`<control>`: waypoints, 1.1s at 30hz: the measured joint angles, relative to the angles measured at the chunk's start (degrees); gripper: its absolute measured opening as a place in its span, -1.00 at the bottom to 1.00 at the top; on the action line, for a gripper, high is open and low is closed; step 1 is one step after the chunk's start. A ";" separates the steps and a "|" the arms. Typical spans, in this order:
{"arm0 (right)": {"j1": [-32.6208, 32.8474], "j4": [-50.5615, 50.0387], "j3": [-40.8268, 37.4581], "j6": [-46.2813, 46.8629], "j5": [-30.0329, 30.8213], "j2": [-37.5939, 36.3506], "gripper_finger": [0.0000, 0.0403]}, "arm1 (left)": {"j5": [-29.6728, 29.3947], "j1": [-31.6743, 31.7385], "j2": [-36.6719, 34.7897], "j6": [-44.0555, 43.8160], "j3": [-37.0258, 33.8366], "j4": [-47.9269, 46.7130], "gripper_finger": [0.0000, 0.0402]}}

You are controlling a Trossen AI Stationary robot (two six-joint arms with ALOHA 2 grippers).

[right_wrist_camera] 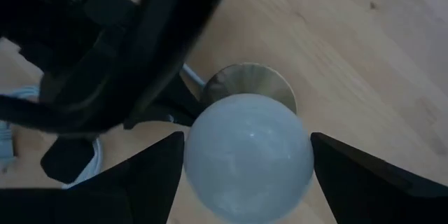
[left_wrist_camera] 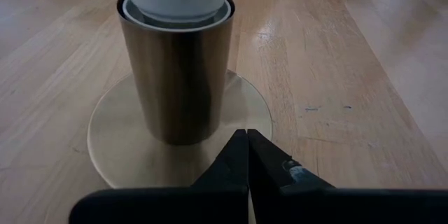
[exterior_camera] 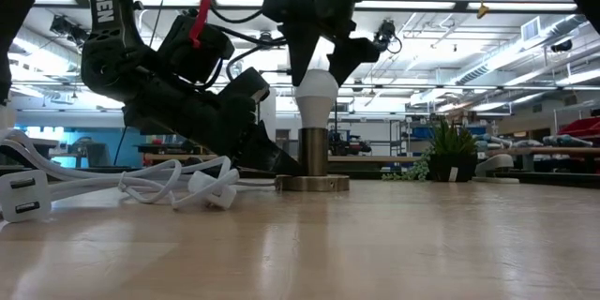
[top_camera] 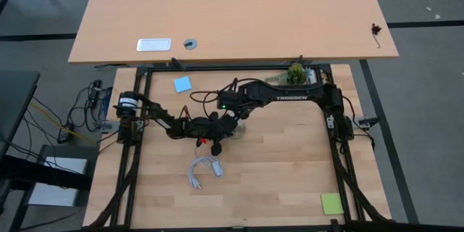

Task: Screw lightbulb
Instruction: Remove the light bulb from the lamp

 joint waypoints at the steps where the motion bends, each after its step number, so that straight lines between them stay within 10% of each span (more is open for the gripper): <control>1: -0.01 -0.01 -0.19 -0.32 -0.26 0.00 0.54 | 0.01 0.00 0.00 0.00 0.00 0.00 -1.00; 13: -0.06 0.02 -0.23 -14.79 -0.81 0.00 0.28 | -0.01 0.00 0.00 0.00 0.00 0.00 -1.00; 33: -0.06 -1.09 -0.23 -77.03 -2.13 -0.15 0.26 | -0.02 -0.02 0.00 -0.01 0.00 -0.03 -1.00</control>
